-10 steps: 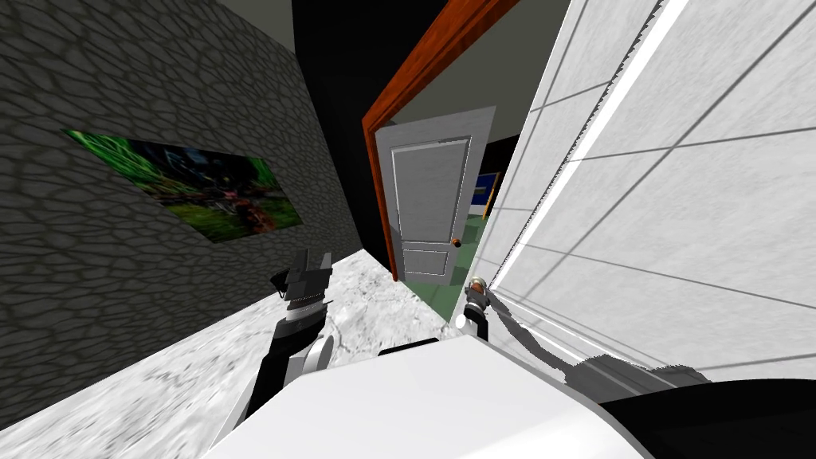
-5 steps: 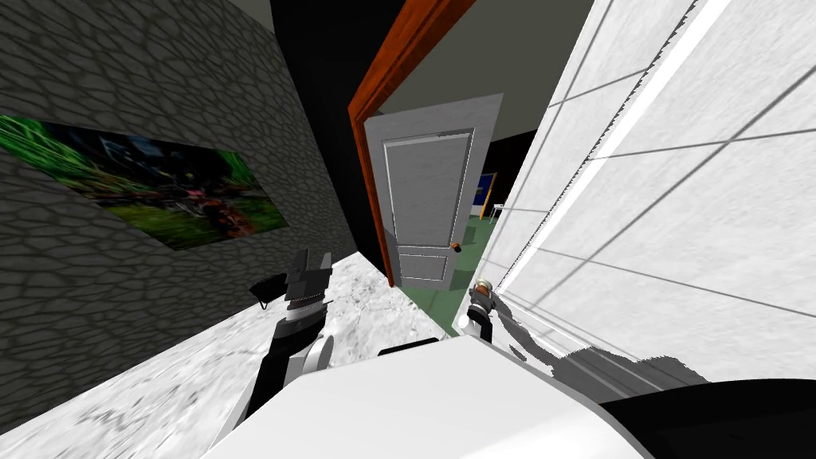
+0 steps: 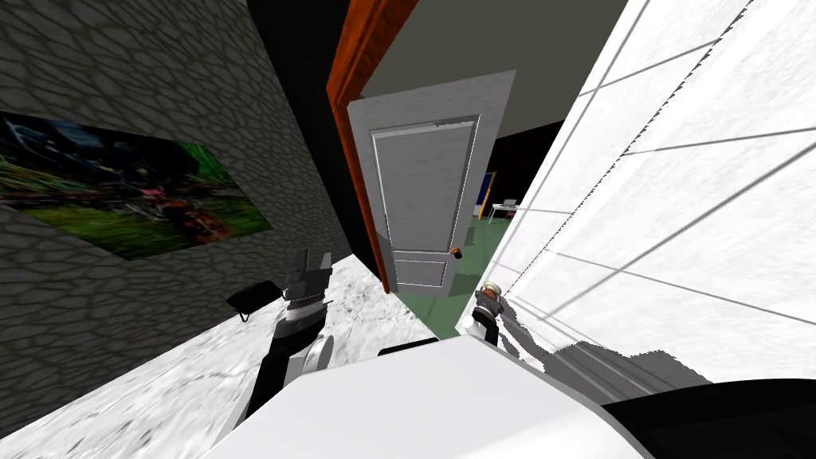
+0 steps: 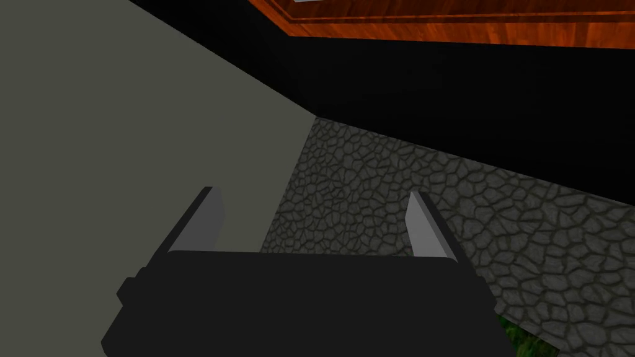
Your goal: Push the door open
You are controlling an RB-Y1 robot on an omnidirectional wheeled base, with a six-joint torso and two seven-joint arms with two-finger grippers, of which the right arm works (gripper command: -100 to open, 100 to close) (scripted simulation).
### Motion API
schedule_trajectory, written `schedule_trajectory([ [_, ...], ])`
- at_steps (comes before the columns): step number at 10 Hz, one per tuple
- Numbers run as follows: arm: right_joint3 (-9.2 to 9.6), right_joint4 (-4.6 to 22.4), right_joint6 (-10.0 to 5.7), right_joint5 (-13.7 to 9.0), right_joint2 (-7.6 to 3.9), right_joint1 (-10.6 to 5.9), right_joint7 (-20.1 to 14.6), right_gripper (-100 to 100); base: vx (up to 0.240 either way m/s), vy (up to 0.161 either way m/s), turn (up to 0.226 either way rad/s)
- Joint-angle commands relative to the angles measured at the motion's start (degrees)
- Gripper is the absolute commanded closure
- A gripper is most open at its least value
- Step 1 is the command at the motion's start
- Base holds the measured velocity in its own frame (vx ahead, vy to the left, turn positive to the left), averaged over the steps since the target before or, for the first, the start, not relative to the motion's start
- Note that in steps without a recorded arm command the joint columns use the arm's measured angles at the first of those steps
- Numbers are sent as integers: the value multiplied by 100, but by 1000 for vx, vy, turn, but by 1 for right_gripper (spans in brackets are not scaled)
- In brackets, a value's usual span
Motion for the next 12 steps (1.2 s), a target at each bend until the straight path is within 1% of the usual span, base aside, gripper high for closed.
schedule_trajectory([
  [1,-146,137,-116,-87,-109,-8,-50,100,187,-112,-54],
  [2,-182,144,-124,-115,-118,-3,-46,100,162,-103,-43],
  [7,-528,207,-198,-372,-195,49,-1,100,200,-99,-61],
  [9,-528,207,-198,-372,-195,49,-1,100,94,-60,-30],
  [10,-642,228,-222,-457,-218,66,13,100,105,-49,-26],
  [12,-712,240,-237,-509,-233,77,22,100,181,-64,-64],
])
